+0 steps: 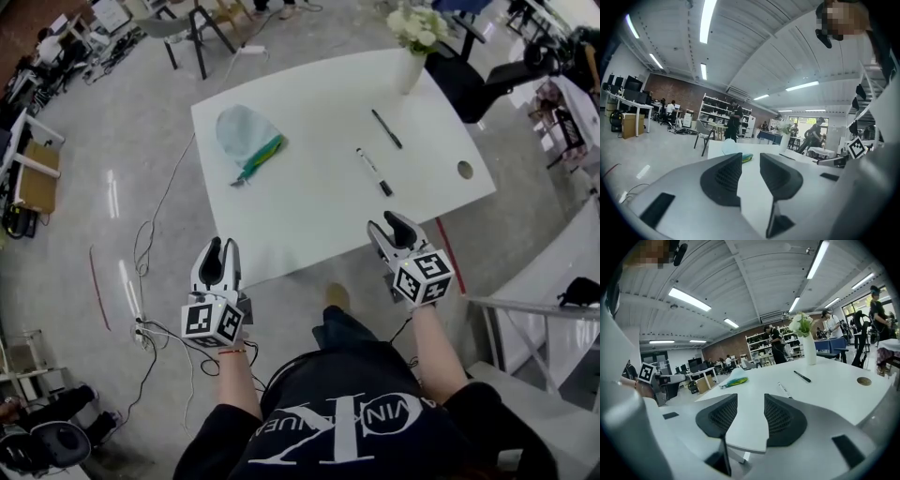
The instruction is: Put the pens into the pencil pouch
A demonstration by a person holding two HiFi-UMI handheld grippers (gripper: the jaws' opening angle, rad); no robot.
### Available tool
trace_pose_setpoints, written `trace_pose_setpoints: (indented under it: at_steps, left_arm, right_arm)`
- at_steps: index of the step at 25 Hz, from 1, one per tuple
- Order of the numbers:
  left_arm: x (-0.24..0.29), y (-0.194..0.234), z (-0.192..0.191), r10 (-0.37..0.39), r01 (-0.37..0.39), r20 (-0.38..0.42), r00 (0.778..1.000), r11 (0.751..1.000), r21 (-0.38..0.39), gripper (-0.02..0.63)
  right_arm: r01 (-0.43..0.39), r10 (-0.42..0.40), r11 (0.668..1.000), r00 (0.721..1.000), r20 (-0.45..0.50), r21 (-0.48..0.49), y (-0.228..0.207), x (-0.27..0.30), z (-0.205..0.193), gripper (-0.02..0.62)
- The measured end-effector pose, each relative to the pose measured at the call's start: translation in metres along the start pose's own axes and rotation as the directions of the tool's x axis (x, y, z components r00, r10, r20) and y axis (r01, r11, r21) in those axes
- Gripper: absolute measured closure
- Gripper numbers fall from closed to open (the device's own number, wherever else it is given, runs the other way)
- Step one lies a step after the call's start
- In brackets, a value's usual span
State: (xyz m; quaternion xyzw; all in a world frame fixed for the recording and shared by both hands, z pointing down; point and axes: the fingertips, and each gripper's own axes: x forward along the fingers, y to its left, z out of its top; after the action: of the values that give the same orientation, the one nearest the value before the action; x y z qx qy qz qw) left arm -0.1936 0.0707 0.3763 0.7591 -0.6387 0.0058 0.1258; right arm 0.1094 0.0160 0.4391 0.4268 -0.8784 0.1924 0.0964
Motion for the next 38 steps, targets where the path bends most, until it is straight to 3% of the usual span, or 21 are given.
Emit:
trace_pose_setpoints:
  at_steps: [7, 13, 21, 30, 34, 38]
  left_arm:
    - [0.042, -0.008, -0.003, 0.027, -0.028, -0.022, 0.999, 0.999, -0.02, 0.499]
    - [0.068, -0.013, -0.009, 0.038, -0.039, -0.046, 0.998, 0.999, -0.02, 0.495]
    - [0.086, -0.012, -0.021, 0.048, -0.05, -0.085, 0.995, 0.999, -0.02, 0.491]
    - [0.093, -0.01, -0.026, 0.045, -0.045, -0.113, 0.993, 0.999, 0.0, 0.485]
    - [0.096, 0.002, -0.029, 0.055, -0.055, -0.116, 0.992, 0.998, 0.001, 0.485]
    - [0.113, 0.017, -0.025, 0.052, -0.048, -0.129, 0.99, 0.998, 0.032, 0.476]
  right_arm:
    - [0.006, -0.012, 0.998, 0.997, -0.081, -0.064, -0.04, 0.03, 0.001, 0.408]
    - [0.053, -0.09, 0.98, 0.978, -0.187, -0.193, -0.076, 0.057, -0.006, 0.417]
    - [0.089, -0.147, 0.976, 0.944, -0.297, -0.198, -0.107, 0.082, -0.018, 0.439]
    - [0.073, -0.165, 0.97, 0.898, -0.409, -0.231, -0.109, 0.087, -0.028, 0.495]
    - [0.06, -0.136, 0.981, 0.891, -0.433, -0.185, -0.108, 0.086, -0.03, 0.506]
    - [0.065, -0.112, 0.99, 0.905, -0.411, -0.127, -0.102, 0.09, -0.025, 0.511]
